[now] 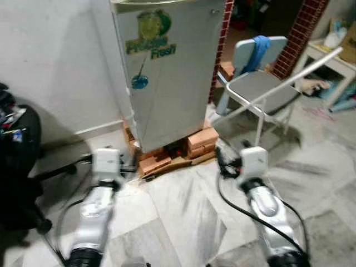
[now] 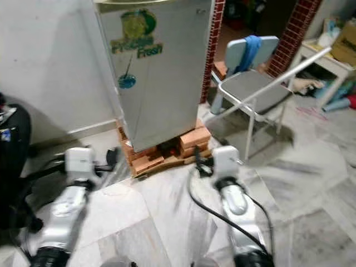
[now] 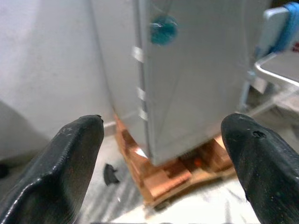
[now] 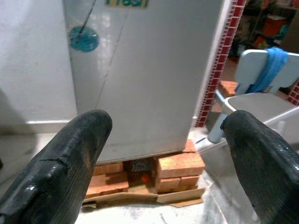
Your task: Restocking fridge
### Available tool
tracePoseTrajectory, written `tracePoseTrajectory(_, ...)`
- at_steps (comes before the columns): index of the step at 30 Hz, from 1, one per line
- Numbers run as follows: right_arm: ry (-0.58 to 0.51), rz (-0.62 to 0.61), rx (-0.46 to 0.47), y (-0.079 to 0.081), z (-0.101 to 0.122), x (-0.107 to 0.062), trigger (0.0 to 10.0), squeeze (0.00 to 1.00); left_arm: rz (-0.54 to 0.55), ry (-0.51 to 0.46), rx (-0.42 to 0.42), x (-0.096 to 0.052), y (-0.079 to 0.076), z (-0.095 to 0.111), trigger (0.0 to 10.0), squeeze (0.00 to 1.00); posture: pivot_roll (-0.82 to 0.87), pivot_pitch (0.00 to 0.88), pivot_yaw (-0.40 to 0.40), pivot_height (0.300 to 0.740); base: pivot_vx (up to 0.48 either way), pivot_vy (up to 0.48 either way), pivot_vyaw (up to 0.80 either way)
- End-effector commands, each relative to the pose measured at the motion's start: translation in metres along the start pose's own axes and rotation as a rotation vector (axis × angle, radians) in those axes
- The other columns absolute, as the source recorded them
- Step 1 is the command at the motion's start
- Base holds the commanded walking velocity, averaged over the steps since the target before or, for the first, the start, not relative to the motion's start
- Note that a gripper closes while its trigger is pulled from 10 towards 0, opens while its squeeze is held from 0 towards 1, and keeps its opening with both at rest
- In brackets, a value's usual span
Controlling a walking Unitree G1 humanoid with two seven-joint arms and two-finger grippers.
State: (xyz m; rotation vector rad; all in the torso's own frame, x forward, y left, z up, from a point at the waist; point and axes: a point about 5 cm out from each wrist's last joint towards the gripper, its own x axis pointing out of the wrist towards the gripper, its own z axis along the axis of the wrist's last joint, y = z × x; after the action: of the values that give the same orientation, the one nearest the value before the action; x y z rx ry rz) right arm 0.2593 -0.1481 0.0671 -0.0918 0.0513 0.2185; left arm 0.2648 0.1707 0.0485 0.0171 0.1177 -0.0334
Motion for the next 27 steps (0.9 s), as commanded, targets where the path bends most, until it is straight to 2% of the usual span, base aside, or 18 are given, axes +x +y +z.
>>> tracePoseTrajectory(1, 0.011, -0.010, -0.022, -0.007, -0.003, -0.004, 10.0, 0.00, -0.028, -0.011, -0.023, 0.003, -0.012, 0.004, 10.0, 0.00, 0.00, 0.004, 0.017, 0.740, 0.379, 0.296, 0.00)
tracePoseTrajectory(5, -0.004, 0.000, 0.003, -0.004, 0.000, -0.002, 10.0, 0.00, -0.031, -0.022, -0.022, 0.004, -0.013, 0.006, 10.0, 0.00, 0.00, 0.005, 0.013, 0.740, 0.379, 0.294, 0.00)
tracePoseTrajectory(9, -0.017, 0.010, -0.025, -0.005, 0.002, 0.000, 10.0, 0.00, -0.030, -0.016, -0.050, 0.004, -0.014, 0.005, 10.0, 0.00, 0.00, 0.006, 0.010, 0.740, 0.350, 0.328, 0.00)
tracePoseTrajectory(12, -0.010, 0.007, -0.007, -0.006, 0.001, 0.000, 10.0, 0.00, -0.032, -0.017, -0.043, 0.004, -0.014, 0.006, 10.0, 0.00, 0.00, 0.007, 0.009, 0.740, 0.335, 0.344, -0.80)
tracePoseTrajectory(27, -0.025, -0.031, -0.045, -0.018, 0.006, -0.001, 10.0, 0.00, -0.045, -0.026, -0.050, 0.005, -0.016, 0.011, 10.0, 0.00, 0.01, 0.035, 0.026, 0.740, 0.323, 0.355, -0.63)
